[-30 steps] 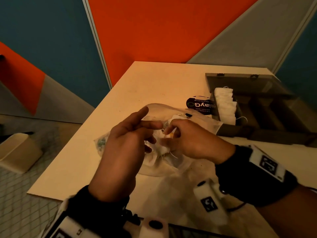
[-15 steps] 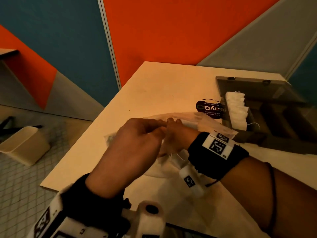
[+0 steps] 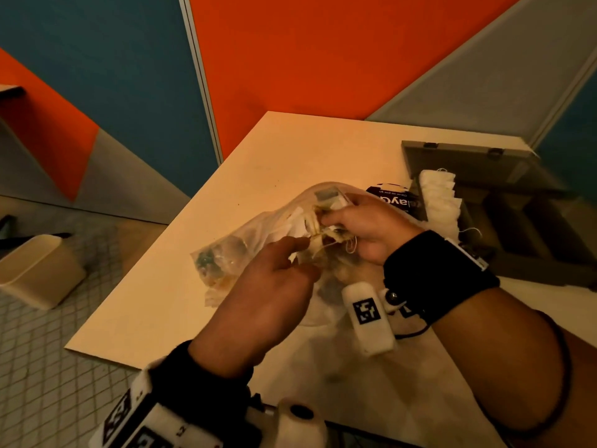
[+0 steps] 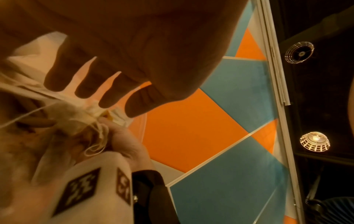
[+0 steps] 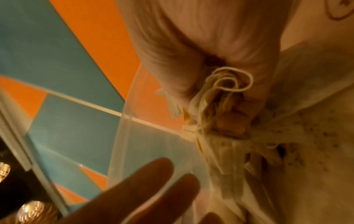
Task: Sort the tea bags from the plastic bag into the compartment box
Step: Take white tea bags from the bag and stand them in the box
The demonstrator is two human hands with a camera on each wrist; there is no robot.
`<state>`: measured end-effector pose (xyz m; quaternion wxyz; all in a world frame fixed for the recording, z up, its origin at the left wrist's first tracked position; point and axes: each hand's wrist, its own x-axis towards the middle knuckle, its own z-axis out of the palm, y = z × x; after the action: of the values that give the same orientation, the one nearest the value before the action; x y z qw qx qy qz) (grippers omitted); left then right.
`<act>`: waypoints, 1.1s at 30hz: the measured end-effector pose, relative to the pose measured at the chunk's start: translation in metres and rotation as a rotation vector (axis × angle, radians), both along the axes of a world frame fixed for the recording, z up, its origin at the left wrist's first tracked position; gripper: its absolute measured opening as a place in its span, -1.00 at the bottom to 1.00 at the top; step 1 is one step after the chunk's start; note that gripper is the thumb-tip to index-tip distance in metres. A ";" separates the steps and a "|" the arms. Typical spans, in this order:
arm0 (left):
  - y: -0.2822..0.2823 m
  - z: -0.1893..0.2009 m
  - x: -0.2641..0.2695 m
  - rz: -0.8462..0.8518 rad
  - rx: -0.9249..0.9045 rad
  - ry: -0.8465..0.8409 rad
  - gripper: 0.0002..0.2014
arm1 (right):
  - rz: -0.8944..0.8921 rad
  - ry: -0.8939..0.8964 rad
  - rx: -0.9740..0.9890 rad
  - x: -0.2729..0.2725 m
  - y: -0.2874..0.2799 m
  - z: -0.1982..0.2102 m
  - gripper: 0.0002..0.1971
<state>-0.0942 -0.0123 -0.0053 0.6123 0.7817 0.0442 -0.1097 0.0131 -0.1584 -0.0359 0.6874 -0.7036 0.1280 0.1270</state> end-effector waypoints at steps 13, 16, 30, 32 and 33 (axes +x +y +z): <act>-0.020 -0.008 0.033 0.023 -0.062 -0.077 -0.46 | 0.093 0.025 -0.152 -0.018 -0.026 0.001 -0.68; -0.023 -0.006 0.040 0.058 -0.062 -0.082 -0.49 | 0.147 -0.043 -0.229 -0.021 -0.029 0.000 -0.66; -0.046 -0.016 0.085 -0.045 0.073 -0.128 -0.73 | 0.186 -0.224 -0.285 -0.028 -0.048 -0.011 -0.83; -0.047 -0.023 0.090 -0.061 0.101 -0.120 -0.79 | 0.083 -0.212 -0.268 -0.024 -0.051 -0.017 -0.85; -0.047 -0.025 0.091 -0.068 0.115 -0.115 -0.81 | 0.029 -0.205 -0.254 -0.023 -0.052 -0.019 -0.87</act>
<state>-0.0032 -0.0592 -0.0307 0.5638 0.8217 -0.0115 -0.0826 -0.0098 -0.2103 -0.0546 0.6003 -0.7959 0.0619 0.0472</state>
